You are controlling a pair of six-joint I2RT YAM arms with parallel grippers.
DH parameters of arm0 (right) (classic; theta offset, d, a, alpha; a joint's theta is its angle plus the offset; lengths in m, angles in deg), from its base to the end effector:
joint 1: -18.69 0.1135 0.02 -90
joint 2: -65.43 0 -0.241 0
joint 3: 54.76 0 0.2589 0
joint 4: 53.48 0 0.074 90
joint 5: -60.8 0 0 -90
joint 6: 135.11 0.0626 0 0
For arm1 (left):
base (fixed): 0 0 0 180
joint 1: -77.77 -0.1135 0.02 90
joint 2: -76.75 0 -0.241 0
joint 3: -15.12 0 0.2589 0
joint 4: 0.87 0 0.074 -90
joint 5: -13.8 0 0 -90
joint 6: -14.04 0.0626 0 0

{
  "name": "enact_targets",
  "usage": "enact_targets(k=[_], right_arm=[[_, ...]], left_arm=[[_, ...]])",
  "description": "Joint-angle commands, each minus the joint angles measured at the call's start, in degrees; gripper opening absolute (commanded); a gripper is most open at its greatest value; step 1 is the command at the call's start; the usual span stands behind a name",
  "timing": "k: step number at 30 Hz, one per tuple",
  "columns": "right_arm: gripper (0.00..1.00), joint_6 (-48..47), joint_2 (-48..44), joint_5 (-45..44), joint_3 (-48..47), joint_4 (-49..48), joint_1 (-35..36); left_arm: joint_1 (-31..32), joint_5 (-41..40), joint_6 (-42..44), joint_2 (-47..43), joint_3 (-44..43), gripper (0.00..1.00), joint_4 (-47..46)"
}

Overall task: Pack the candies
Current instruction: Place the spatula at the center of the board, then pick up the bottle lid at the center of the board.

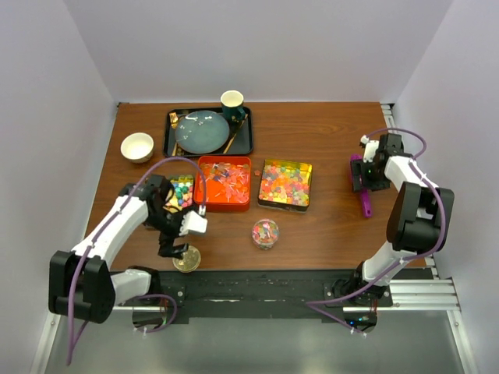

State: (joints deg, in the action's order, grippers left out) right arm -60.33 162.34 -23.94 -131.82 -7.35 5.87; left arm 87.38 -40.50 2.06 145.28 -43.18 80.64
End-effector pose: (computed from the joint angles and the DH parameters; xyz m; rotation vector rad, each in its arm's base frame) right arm 0.3406 -0.0716 0.1403 -0.0833 2.7119 -0.0189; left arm 0.1741 -0.0665 0.1670 1.8726 1.9709 -0.7473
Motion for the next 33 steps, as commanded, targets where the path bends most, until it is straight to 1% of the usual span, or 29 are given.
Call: enact_targets(k=[1,3,4,9,13,18,25,31,33], right_arm=[[0.74,2.7,-2.5,2.9,-2.0,0.1,-0.3],[0.78,3.4,-3.7,3.6,-1.9,0.6,-0.3],[0.78,3.9,-4.8,3.7,-2.0,0.8,-0.2],[0.80,4.0,-7.8,3.7,-0.5,1.1,-0.2],[0.80,3.5,-10.6,3.7,1.3,0.9,-0.3],[0.81,3.4,-13.9,3.9,3.9,1.3,-0.2],[0.81,3.3,-15.7,4.6,5.0,1.6,-0.3],[0.81,2.7,-17.0,4.9,5.3,2.3,-0.3],[0.81,2.7,-17.3,5.0,5.3,2.3,-0.2]], left_arm=[[4.8,-5.2,8.2,-1.1,4.1,1.00,-0.1],[5.3,-7.5,9.8,-1.6,6.3,1.00,-1.2],[5.6,-8.0,11.9,-1.8,6.9,1.00,-1.3],[6.5,-11.1,15.3,-2.8,9.3,1.00,-4.3],[8.3,-14.8,14.2,-2.7,11.3,1.00,-9.1],[10.3,-14.9,13.0,-2.6,12.5,1.00,-12.2],[16.2,-14.3,6.3,-3.8,14.5,1.00,-17.9],[17.9,-12.5,5.3,-3.6,15.3,1.00,-17.2],[18.0,-11.8,4.9,-3.4,14.8,0.98,-17.3]])
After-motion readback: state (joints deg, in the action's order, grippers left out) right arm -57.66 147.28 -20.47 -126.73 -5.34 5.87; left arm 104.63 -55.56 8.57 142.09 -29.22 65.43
